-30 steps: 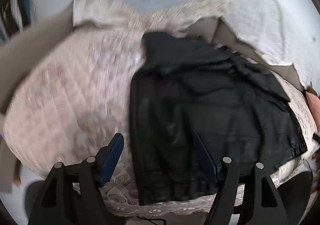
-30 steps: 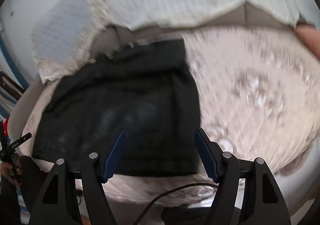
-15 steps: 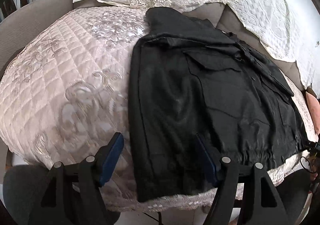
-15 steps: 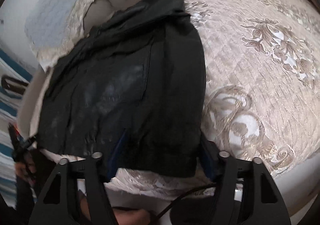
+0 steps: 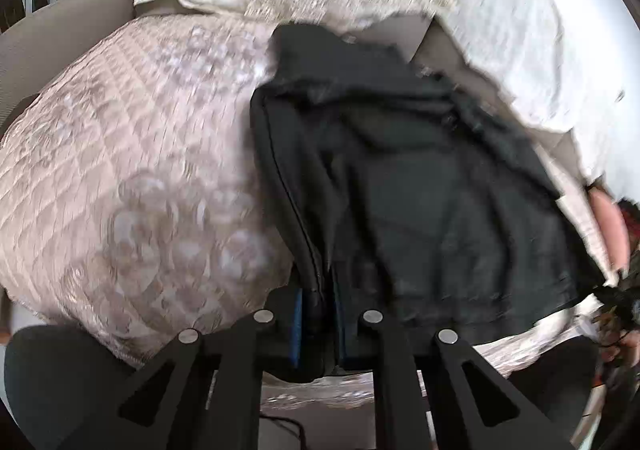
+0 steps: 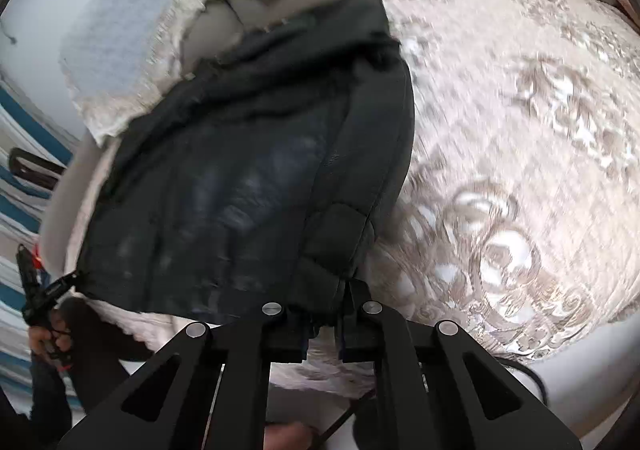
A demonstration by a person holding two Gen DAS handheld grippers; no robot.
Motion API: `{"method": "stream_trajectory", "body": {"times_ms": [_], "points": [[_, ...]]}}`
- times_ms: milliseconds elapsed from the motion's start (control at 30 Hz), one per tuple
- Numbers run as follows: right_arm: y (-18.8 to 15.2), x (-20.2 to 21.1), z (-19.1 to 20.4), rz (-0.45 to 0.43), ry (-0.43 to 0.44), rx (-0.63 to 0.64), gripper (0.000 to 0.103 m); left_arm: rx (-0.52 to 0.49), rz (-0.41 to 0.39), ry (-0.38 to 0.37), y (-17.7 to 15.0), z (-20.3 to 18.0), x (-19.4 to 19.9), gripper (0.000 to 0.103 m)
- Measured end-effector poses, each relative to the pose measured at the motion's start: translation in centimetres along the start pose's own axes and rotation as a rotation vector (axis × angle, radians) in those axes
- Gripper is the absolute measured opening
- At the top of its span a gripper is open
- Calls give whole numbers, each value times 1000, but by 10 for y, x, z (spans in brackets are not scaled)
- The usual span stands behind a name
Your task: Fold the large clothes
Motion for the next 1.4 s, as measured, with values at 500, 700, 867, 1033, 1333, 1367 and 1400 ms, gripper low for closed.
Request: {"method": "stream_trajectory", "body": {"times_ms": [500,700,867,1033,1333,1367,1400], "points": [[103,57,34,-211,159,56,8,-75,-184,-200,118,-53,50,9],[151,36,18,-214,170,-27,7,-16,-176,-206,175,-53,18,9],[206,-4,1,-189,142,-100,7,33,-144,-163,221,-56,-30,9],[256,-70,-27,-124,97,-165,8,117,-92,-53,256,-49,-98,10],[264,-126,-58,-129,82,-183,52,139,-57,28,258,-39,-135,35],[263,-121,-56,-137,66,-142,53,111,-87,45,257,-41,-127,42],[262,-116,-54,-142,31,-84,56,87,-113,56,256,-42,-117,49]]}}
Point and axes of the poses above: each gripper's, at about its wrist camera, not at the fingertips, and x roughly against the way its jaws point, z to its left, y to its top, the point moved 3 cm from there along -x, roughly the way its jaws point, and after that the axes turned 9 degrees about x, right-handed, at the moved point
